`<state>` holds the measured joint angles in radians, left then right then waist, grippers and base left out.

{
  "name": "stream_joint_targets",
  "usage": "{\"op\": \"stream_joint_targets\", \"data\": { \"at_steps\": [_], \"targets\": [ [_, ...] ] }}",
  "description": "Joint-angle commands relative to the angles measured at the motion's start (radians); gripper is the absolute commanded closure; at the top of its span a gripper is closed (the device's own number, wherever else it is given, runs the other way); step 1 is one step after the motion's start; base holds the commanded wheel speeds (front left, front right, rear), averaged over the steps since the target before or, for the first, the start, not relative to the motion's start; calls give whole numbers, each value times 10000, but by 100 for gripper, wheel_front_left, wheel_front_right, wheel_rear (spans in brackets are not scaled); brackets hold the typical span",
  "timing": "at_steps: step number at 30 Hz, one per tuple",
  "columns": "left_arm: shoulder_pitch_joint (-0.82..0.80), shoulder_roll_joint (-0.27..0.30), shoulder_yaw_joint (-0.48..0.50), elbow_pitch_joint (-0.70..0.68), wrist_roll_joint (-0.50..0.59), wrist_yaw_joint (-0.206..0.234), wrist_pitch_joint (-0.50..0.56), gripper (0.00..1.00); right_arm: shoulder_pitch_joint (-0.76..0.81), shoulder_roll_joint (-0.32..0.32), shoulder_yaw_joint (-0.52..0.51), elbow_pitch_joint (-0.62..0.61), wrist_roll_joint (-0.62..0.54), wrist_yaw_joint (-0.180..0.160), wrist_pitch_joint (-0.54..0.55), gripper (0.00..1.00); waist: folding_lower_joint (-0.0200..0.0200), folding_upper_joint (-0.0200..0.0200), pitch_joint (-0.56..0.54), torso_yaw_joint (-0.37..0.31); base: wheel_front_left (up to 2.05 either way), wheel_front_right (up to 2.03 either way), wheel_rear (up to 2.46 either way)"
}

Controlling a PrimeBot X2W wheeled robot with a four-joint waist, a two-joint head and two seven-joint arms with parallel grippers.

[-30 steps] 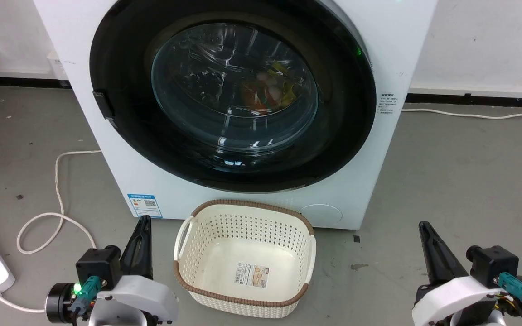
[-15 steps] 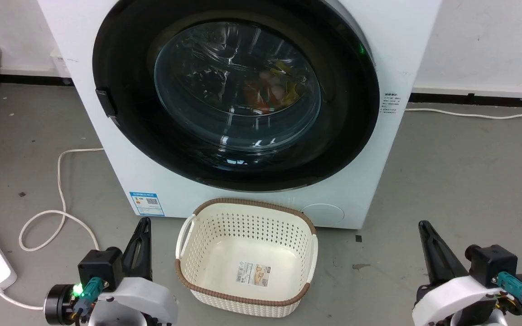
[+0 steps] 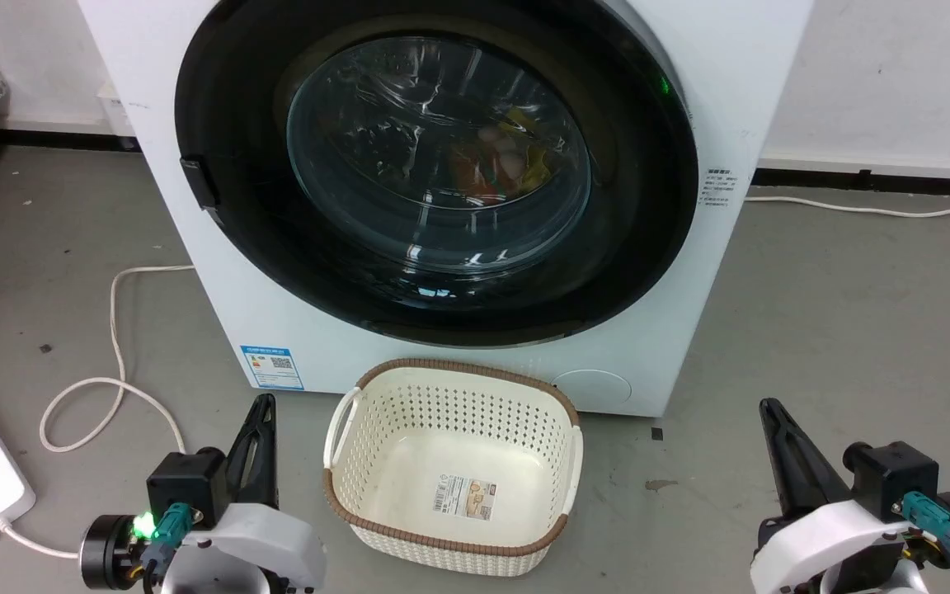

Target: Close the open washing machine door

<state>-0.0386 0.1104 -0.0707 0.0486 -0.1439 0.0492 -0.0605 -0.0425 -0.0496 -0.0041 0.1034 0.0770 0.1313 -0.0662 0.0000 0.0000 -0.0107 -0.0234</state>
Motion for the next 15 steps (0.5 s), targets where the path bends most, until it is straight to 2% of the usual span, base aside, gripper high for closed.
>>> {"op": "stream_joint_targets", "data": {
  "at_steps": [1, 15],
  "targets": [
    [181, -43, 71, -80, 135, -68, 48, 100, 194, -4, 6, -118, -86, -4, 40, 100, 0, 0, 3, 6, 0, 0, 0],
    [246, -221, 274, -209, 551, -203, 225, 100, 268, -5, 17, -410, -304, -4, 238, 100, 0, 0, 36, 79, 0, 0, 0]
  ]
}}
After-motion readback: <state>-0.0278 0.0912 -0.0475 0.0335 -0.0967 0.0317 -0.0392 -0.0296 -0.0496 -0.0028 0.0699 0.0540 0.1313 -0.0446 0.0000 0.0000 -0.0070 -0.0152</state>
